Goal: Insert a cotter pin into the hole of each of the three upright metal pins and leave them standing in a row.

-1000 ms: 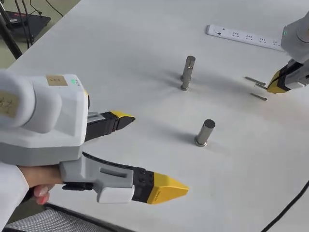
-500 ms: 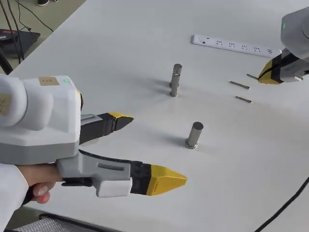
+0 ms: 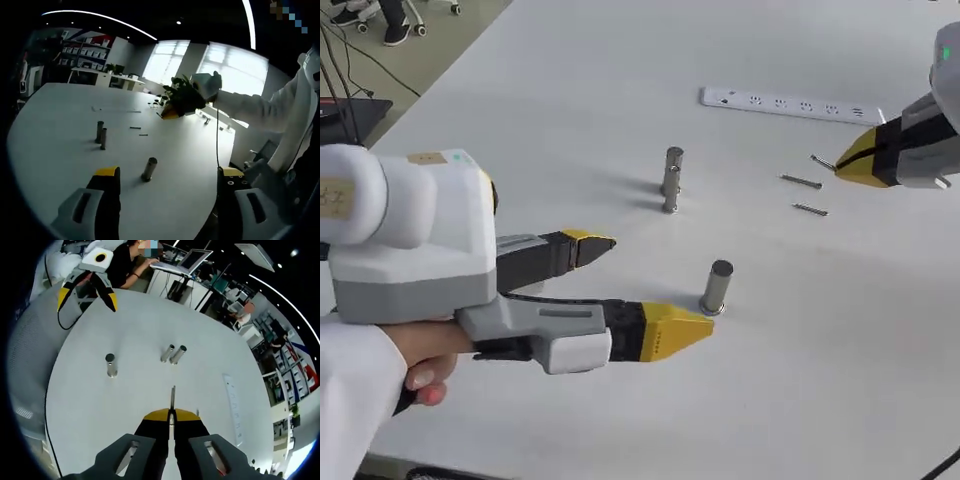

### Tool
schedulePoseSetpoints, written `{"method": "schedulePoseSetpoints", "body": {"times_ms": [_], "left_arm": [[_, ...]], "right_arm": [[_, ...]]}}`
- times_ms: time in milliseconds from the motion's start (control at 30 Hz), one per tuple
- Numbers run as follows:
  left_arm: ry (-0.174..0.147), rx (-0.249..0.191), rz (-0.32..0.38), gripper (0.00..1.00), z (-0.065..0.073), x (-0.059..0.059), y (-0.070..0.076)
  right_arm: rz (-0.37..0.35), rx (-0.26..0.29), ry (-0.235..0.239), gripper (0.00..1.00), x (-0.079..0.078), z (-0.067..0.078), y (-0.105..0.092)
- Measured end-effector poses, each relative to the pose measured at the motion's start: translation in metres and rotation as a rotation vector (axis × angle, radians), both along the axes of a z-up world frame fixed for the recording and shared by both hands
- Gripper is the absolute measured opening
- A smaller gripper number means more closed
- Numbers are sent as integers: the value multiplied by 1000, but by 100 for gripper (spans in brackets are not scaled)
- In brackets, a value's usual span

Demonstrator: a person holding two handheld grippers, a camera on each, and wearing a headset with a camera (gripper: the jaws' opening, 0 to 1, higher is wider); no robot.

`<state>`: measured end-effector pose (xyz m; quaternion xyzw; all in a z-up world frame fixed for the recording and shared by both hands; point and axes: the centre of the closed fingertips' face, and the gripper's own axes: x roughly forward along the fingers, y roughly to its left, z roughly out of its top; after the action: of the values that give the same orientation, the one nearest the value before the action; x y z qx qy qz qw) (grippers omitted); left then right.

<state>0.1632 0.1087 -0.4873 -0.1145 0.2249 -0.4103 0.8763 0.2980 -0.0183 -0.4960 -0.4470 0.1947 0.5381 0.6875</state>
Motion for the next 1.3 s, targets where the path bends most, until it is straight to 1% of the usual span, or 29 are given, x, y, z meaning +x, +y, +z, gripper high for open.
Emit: {"method": "schedulePoseSetpoints", "body": {"times_ms": [33,67,100,133,167,200,233,300,400,433,467,533,633,667,700,733,800,900,933,967,1033,1133,1200,1267,1300], "left_arm": [[5,-12,3,77,1,3,-2],[12,-36,5,74,4,5,-5],[22,-84,10,70,10,8,-11],[40,-120,22,63,13,11,-14],[57,-163,35,61,18,16,-18],[52,-175,35,60,20,18,-20],[51,-171,35,61,20,22,-23],[63,-169,25,60,19,27,-31],[65,-181,9,57,21,32,-41],[71,-187,5,56,21,33,-44],[96,-204,5,55,21,35,-48],[135,-234,6,52,21,38,-53],[155,-244,7,47,20,42,-57],[179,-254,-2,43,19,41,-60],[186,-260,-6,38,20,42,-62],[187,-261,-9,36,20,42,-63],[204,-271,-15,31,20,43,-67],[213,-274,-26,30,21,43,-71],[201,-268,-39,31,21,42,-74],[201,-265,-44,31,22,42,-76],[221,-269,-52,29,20,41,-79],[247,-298,-55,26,22,40,-81],[259,-314,-56,23,23,40,-82],[268,-313,-60,20,22,39,-83],[267,-312,-60,19,22,38,-83]], "right_arm": [[-2,7,-6,0,3,-1,0],[1,10,-16,0,2,0,1],[7,12,-25,0,-1,1,3],[8,21,-33,0,-3,2,4],[9,40,-35,0,-9,5,7],[11,55,-36,0,-11,6,9],[10,69,-35,0,-19,8,11],[16,85,-39,0,-27,9,16],[12,119,-40,0,-37,12,21],[13,128,-41,0,-40,13,22],[15,136,-45,0,-44,13,24],[24,139,-57,0,-52,13,26],[34,148,-59,0,-62,15,26],[35,149,-60,0,-64,15,26],[36,151,-62,0,-67,15,26],[38,153,-64,0,-68,16,26],[45,156,-74,0,-74,17,26],[63,157,-84,0,-81,19,27],[71,155,-84,0,-85,19,29],[80,154,-90,0,-88,19,30],[97,146,-92,0,-91,19,32],[116,137,-104,0,-96,18,35],[122,138,-106,0,-98,19,37],[130,136,-113,0,-99,20,37],[136,133,-118,0,-100,21,38]]}}
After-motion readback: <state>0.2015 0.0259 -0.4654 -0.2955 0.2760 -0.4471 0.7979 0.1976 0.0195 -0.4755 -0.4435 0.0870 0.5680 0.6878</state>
